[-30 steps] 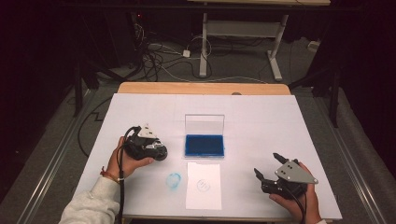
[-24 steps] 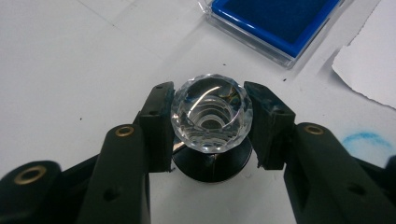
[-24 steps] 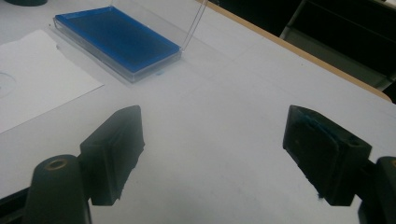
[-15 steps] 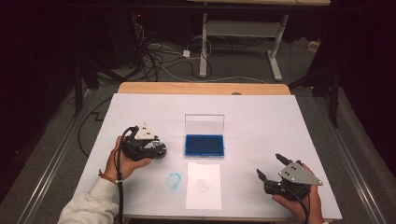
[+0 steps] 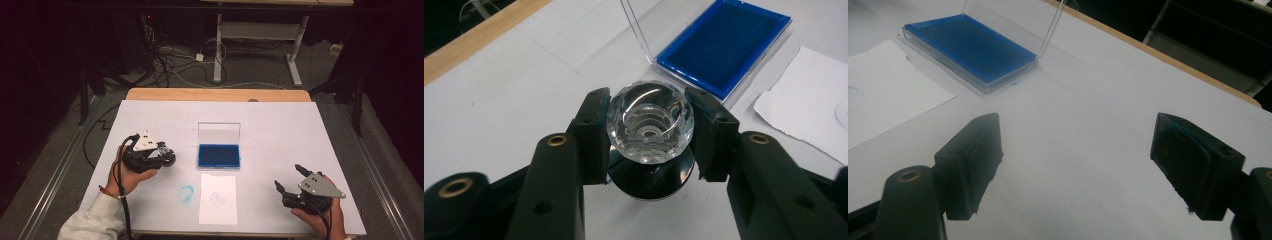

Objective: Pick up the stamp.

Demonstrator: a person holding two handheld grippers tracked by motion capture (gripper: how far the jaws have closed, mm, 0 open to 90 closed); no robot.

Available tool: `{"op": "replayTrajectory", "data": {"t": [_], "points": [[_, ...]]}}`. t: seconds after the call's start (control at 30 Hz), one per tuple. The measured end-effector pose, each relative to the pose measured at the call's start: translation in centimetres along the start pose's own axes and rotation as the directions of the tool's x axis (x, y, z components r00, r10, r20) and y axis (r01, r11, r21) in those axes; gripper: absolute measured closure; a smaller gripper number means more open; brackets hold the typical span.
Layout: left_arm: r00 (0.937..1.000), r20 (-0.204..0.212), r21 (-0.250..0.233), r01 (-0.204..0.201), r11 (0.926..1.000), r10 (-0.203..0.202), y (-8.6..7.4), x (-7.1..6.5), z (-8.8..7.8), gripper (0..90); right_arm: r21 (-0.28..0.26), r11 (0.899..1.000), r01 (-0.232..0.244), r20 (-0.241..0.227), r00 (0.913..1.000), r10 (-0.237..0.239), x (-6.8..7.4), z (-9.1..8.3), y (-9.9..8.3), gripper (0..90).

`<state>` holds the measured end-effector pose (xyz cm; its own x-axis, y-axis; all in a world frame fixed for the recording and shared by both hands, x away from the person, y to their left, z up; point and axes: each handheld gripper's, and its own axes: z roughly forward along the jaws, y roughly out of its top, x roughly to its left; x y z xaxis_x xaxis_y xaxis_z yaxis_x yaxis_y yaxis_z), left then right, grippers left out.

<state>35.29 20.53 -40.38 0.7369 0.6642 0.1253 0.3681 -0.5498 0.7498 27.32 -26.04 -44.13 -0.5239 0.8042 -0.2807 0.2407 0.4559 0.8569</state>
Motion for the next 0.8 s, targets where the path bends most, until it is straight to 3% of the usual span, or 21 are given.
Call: {"op": "replayTrajectory", "data": {"t": [0.43, 0.8], "points": [[1.0, 0.009, -0.063, -0.001, 0.998, 0.001, 0.3, -0.4, -1.8, 54.7, 0.001, 1.0, -0.006, -0.003, 1.0, 0.006, 0.0, 0.2, 0.1, 18.7], [0.9986, 0.034, -0.075, -0.039, 0.9965, 0.041, 0.8, -1.4, -2.2, 54.7, 0.008, 1.0, 0.0, 0.001, 1.0, 0.0, 0.1, 0.4, 0.1, 18.6]]}}
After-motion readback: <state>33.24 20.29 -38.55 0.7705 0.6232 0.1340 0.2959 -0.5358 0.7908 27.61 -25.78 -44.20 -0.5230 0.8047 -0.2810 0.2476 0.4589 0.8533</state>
